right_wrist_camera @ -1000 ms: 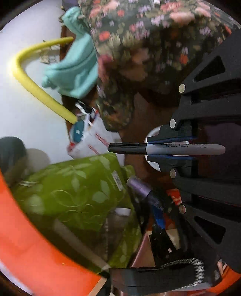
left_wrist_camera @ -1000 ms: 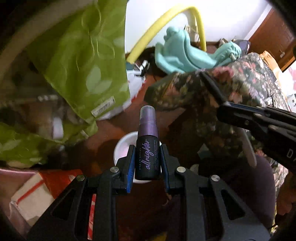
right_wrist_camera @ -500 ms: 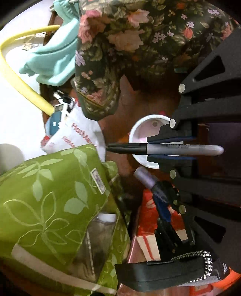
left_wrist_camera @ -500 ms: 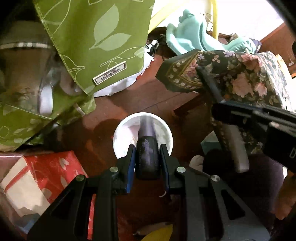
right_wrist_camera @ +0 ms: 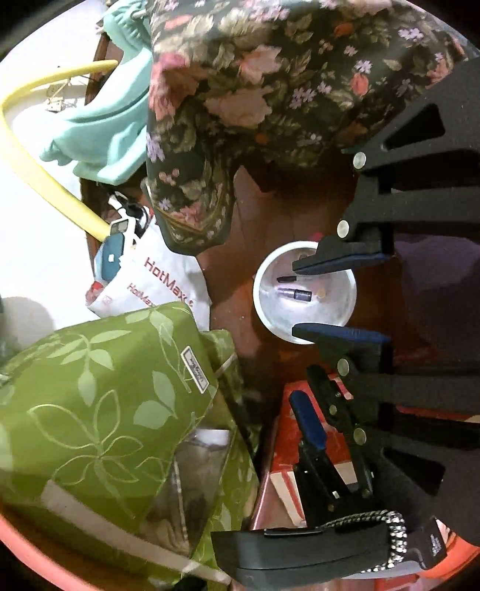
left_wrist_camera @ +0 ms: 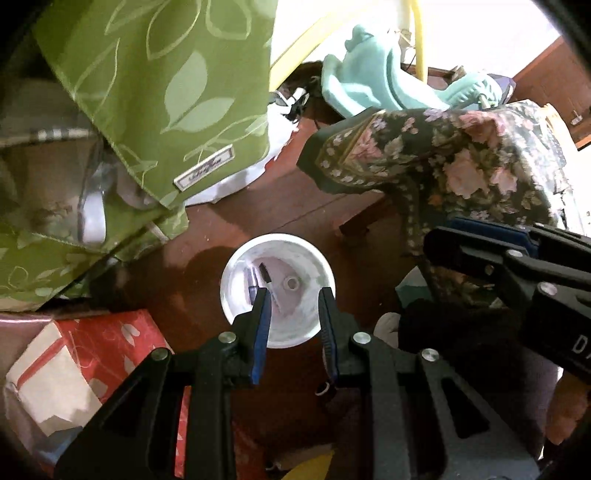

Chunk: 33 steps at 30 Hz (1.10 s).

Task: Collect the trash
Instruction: 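Move both tools back to the items on the bed cover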

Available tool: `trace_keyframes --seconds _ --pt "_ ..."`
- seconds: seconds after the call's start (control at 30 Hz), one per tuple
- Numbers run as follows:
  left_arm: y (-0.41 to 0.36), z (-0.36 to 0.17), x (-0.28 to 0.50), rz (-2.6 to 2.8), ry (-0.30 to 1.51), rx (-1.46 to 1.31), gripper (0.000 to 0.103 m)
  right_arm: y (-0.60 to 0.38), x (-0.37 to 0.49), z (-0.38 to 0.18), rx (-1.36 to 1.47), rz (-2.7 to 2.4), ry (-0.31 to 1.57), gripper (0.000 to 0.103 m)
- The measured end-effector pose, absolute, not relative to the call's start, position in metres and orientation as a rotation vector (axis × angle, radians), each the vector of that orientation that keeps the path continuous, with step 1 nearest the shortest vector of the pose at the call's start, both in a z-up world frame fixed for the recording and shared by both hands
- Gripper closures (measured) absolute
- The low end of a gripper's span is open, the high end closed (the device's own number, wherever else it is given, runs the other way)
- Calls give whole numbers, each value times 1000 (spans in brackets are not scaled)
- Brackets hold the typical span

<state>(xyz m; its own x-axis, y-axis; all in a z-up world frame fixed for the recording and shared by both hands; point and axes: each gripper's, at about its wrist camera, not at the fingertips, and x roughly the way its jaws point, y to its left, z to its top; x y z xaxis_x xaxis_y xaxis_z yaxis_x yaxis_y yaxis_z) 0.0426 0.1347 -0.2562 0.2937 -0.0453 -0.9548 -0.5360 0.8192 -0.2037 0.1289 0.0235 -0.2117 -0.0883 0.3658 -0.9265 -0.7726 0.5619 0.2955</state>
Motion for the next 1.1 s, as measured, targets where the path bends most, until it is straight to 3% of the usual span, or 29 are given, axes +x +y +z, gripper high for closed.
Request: trace_keyframes --seconds 0.67,1.0,1.07,1.1 --pt "24 -128 111 219 983 -323 78 -119 175 -111 -178 798 1041 79" --pt "-58 -105 187 85 965 -207 76 -229 225 -87 -100 590 948 78" --pt "-72 -107 204 55 974 -206 67 -247 238 -90 -84 544 971 67" --pt "-78 -107 210 47 976 -205 61 -258 246 -93 -67 526 980 52"
